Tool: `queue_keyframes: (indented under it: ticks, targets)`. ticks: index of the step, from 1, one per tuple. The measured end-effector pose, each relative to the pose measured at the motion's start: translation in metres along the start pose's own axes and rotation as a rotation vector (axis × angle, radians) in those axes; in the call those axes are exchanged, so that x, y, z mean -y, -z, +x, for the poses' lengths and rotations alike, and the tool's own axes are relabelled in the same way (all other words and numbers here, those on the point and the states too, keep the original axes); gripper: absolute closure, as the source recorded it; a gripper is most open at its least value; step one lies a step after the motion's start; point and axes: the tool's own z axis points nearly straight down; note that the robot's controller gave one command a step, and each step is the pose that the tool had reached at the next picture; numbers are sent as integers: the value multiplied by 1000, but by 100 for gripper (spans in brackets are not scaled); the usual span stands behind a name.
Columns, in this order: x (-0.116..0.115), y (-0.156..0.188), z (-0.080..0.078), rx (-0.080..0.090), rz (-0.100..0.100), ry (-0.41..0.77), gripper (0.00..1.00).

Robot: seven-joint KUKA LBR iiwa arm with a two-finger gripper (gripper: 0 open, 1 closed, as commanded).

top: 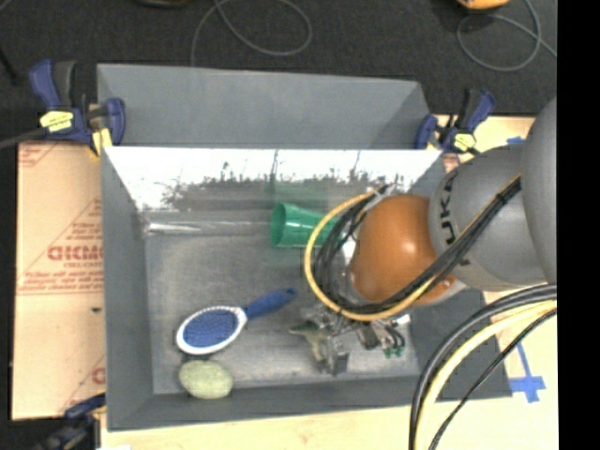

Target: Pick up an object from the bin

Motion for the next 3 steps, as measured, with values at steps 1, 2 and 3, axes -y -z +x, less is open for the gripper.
queue_keyframes:
  ticks: [1,2,3]
  targets:
    - [0,20,2,-7,-2,0,100]
    - [0,44,0,1,1,0,100]
    - [1,56,-2,8,3,0,100]
